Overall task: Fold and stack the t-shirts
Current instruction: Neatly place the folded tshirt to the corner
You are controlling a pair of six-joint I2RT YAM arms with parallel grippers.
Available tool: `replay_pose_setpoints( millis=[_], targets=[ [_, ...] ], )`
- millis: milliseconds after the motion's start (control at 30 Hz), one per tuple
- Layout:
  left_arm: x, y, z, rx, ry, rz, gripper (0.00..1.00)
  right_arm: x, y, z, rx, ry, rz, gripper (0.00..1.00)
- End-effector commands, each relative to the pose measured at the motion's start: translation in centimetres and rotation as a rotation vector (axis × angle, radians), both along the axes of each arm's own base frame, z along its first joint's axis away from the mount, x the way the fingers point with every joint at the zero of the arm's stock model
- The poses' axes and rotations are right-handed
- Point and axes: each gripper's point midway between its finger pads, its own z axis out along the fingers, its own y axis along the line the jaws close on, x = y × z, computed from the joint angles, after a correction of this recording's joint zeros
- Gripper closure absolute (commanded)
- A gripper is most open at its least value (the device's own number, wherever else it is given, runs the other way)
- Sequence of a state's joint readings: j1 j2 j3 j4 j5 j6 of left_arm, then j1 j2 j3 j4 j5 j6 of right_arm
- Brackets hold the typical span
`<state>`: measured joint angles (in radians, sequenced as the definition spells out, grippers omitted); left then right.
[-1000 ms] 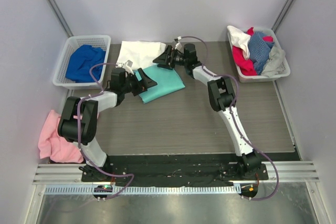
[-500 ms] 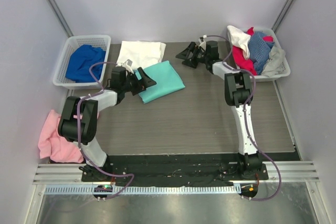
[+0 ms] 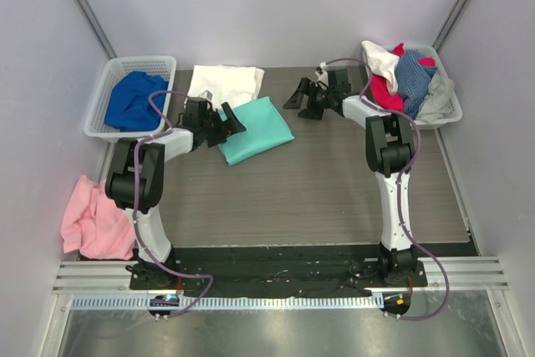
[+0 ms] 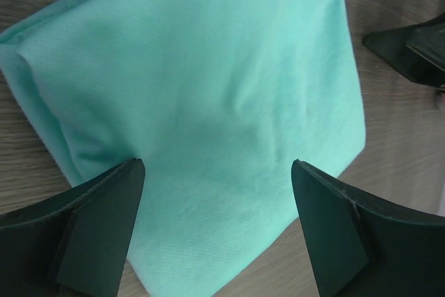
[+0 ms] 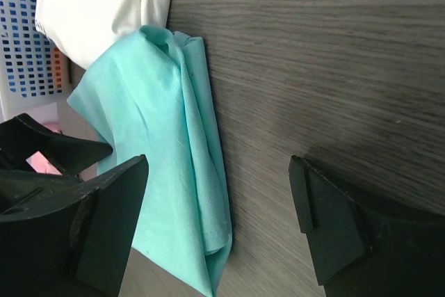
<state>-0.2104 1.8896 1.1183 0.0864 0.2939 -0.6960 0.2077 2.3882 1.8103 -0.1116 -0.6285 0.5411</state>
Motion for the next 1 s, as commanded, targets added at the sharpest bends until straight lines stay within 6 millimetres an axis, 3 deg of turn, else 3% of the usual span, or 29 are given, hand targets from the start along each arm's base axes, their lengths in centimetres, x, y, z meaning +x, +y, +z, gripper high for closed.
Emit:
replay_pose_setpoints(
  millis=[0, 67, 200, 233, 367, 467, 733, 833, 967],
  targets=[
    [-0.7, 1.9, 1.0, 0.1, 0.004, 0.04, 0.05, -3.3, -0.1, -2.5, -0.086, 0.104, 0.038, 0.08],
    [-1.8, 2.6, 0.8, 0.117, 0.022, 0.057, 0.04, -3.2, -0.1, -1.8, -0.098, 0.081, 0.035, 0.08],
    [-3.1, 4.1, 2.6, 0.142, -0.01, 0.103, 0.0, -2.9, -0.2, 0.4, -0.139, 0.016, 0.027, 0.08],
    [-3.6, 4.8, 3.6, 0.156, -0.027, 0.119, 0.0, -2.7, 0.0, 1.8, -0.148, -0.01, 0.029, 0.08],
    [-3.4, 5.3, 4.9, 0.175, -0.053, 0.128, 0.0, -3.0, 1.1, 4.6, -0.156, -0.07, 0.052, 0.08],
    [-3.0, 6.2, 4.6, 0.203, -0.041, 0.148, 0.0, -3.9, 2.8, 6.8, -0.184, -0.112, 0.095, 0.08],
    [-1.9, 8.5, 1.1, 0.244, 0.036, 0.195, 0.0, -7.7, 10.1, 12.0, -0.196, -0.267, 0.265, 0.07],
    [-1.5, 8.7, -0.2, 0.244, 0.057, 0.198, 0.0, -8.6, 11.7, 11.7, -0.181, -0.268, 0.307, 0.07],
    [-1.0, 8.5, -1.6, 0.239, 0.073, 0.205, 0.0, -8.6, 12.6, 7.9, -0.179, -0.216, 0.334, 0.07]
  ],
)
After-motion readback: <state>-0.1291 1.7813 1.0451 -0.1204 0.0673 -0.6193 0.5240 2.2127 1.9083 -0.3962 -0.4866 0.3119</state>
